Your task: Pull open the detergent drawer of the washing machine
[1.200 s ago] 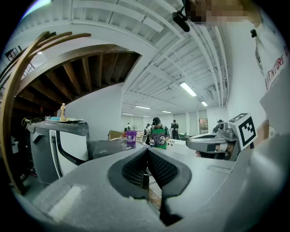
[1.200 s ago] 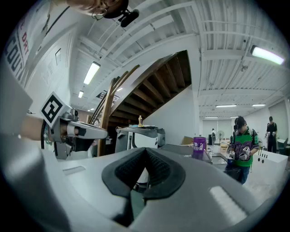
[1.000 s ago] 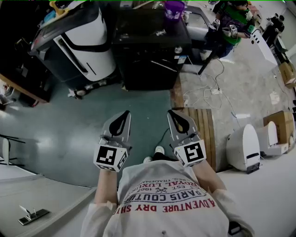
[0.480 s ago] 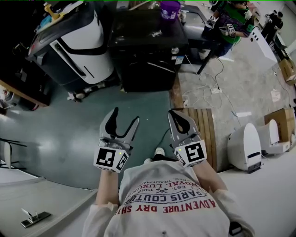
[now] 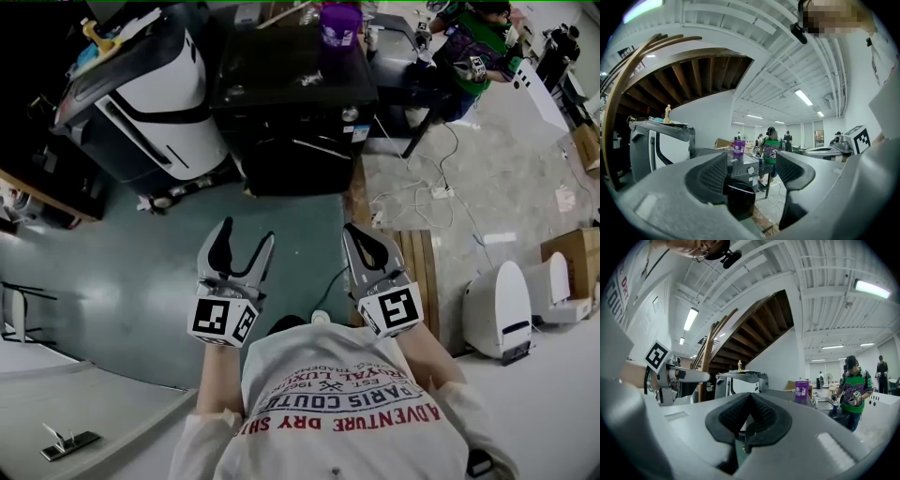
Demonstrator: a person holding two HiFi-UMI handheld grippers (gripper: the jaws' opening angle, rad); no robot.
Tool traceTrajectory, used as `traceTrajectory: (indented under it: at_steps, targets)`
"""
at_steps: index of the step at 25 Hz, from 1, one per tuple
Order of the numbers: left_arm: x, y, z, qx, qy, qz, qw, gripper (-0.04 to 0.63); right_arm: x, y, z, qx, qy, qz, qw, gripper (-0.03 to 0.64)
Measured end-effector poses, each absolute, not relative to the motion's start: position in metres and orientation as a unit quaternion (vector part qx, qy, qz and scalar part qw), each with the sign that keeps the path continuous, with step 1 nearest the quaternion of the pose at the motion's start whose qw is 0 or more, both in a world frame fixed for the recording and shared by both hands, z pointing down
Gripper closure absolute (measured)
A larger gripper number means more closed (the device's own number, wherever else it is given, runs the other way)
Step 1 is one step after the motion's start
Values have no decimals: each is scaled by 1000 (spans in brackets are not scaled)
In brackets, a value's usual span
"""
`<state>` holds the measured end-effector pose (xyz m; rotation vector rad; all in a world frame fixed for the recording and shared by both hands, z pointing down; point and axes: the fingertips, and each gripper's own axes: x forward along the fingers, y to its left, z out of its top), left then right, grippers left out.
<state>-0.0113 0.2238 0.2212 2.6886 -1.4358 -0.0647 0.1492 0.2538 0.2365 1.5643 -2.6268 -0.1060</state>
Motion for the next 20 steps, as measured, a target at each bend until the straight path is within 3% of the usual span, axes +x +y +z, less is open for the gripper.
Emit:
traceTrajectory:
  at_steps: [10,20]
  targets:
    - [-11,152,255,880,-469,-9,80,272,144,174,261,494,-867,-21,61,615]
    - [-30,5,285,886,-446,-27,125,272,111,30,282,490,-867,-24,91,615]
